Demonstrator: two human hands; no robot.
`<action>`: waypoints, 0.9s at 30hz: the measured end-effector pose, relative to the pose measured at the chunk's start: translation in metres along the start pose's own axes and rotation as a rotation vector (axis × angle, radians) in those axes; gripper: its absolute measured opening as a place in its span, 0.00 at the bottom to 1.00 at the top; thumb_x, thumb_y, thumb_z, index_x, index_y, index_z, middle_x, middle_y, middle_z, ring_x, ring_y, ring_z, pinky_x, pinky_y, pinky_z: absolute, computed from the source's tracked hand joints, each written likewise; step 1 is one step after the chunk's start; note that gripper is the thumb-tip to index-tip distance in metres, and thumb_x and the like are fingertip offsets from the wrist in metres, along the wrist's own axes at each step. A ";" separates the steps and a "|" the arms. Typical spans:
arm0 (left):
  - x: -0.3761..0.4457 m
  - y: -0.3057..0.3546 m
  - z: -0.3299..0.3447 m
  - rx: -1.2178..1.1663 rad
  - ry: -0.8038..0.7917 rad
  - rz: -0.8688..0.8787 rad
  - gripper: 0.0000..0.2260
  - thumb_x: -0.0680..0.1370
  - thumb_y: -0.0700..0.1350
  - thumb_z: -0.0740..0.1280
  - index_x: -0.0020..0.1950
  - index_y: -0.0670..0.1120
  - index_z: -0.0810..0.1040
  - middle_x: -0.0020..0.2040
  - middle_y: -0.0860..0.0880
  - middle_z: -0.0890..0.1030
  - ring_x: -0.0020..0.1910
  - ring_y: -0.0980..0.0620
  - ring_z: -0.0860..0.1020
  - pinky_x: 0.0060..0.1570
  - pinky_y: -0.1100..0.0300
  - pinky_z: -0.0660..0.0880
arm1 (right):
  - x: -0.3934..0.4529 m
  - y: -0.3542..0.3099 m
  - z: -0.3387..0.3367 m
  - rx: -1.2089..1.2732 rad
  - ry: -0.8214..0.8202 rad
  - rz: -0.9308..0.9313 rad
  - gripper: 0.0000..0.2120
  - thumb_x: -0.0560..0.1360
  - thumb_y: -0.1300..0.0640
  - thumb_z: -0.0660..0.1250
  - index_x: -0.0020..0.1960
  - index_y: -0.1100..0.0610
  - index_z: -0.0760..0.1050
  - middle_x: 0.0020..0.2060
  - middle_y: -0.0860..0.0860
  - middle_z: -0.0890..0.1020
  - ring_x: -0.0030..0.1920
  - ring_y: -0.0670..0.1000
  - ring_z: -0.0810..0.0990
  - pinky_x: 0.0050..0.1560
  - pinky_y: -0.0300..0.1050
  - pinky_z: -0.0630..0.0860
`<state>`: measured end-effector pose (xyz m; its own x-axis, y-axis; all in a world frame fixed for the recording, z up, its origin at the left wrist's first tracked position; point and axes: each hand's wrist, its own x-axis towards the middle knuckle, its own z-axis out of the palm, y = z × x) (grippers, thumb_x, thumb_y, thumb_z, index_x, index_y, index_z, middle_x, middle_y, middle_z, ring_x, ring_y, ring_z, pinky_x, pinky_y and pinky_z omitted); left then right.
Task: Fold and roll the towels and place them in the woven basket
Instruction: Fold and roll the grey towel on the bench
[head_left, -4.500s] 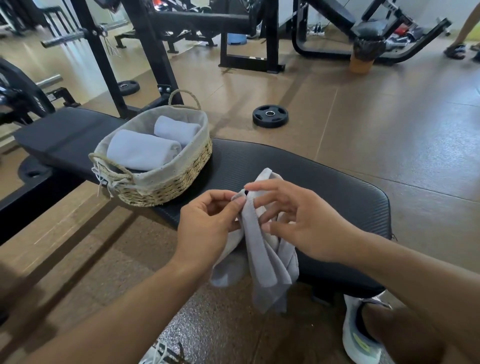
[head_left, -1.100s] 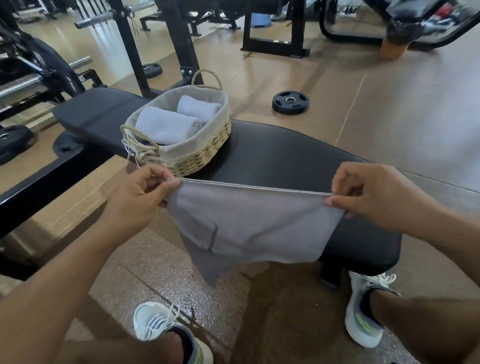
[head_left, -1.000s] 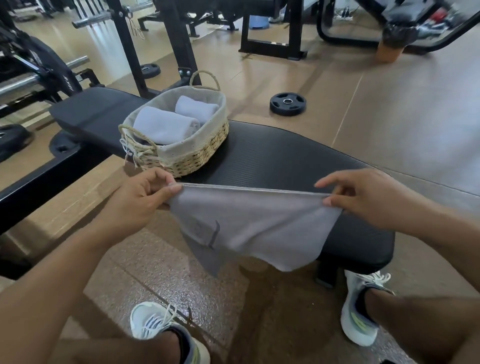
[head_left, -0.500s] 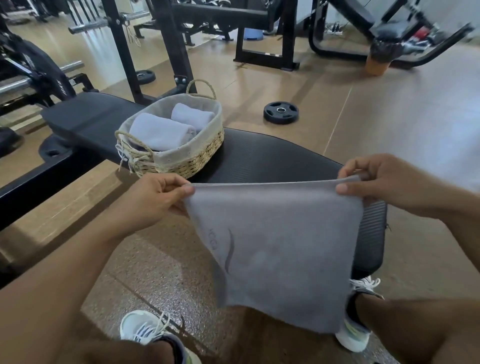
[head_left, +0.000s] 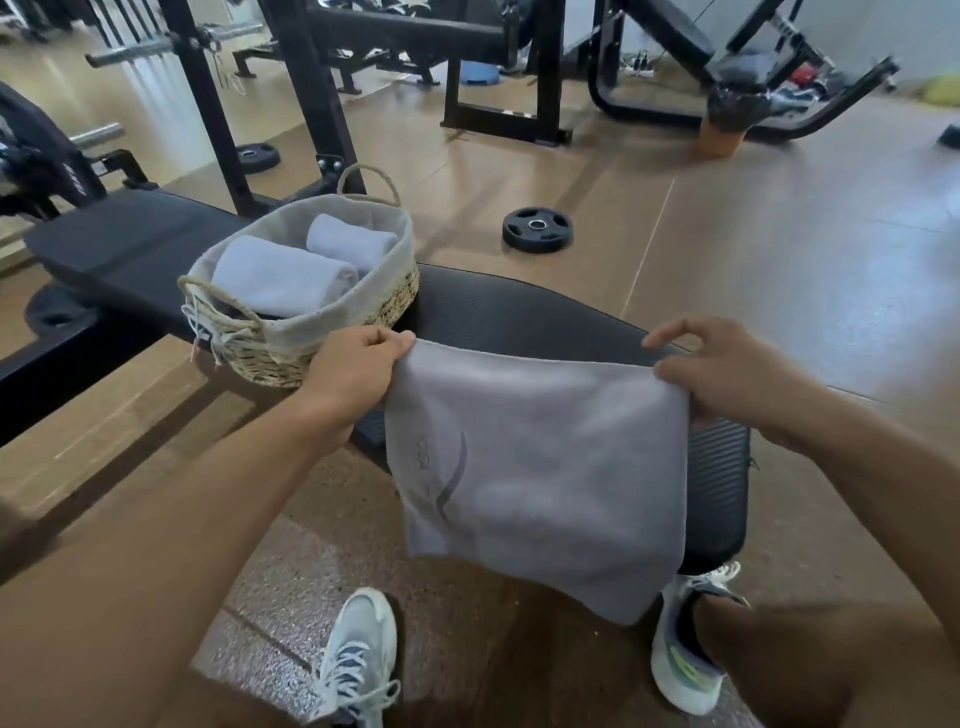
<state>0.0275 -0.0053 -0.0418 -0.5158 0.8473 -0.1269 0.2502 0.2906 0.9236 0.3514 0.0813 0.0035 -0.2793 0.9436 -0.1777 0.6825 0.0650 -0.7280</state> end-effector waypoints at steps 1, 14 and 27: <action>0.001 0.001 0.002 -0.007 0.004 0.005 0.13 0.80 0.52 0.69 0.41 0.46 0.84 0.36 0.50 0.80 0.38 0.50 0.75 0.37 0.55 0.75 | -0.005 -0.007 0.001 0.019 -0.029 -0.034 0.11 0.77 0.63 0.66 0.50 0.48 0.81 0.32 0.56 0.83 0.31 0.58 0.84 0.35 0.53 0.85; -0.087 0.037 0.020 -0.179 -0.320 0.238 0.12 0.72 0.55 0.71 0.47 0.49 0.87 0.43 0.46 0.87 0.46 0.44 0.86 0.50 0.45 0.82 | -0.071 -0.056 0.045 0.037 -0.433 -0.520 0.08 0.79 0.57 0.70 0.55 0.46 0.83 0.43 0.41 0.87 0.45 0.41 0.86 0.52 0.43 0.81; -0.103 0.038 0.022 -0.246 -0.397 0.180 0.08 0.79 0.44 0.68 0.50 0.46 0.87 0.46 0.44 0.87 0.48 0.46 0.86 0.46 0.49 0.83 | -0.059 -0.052 0.057 -0.078 0.035 -0.585 0.05 0.73 0.44 0.74 0.42 0.44 0.82 0.36 0.44 0.80 0.40 0.46 0.79 0.39 0.37 0.73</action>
<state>0.1080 -0.0713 -0.0012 -0.1187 0.9921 -0.0412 0.0815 0.0511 0.9954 0.2940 0.0035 0.0145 -0.6025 0.7541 0.2613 0.4702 0.5999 -0.6473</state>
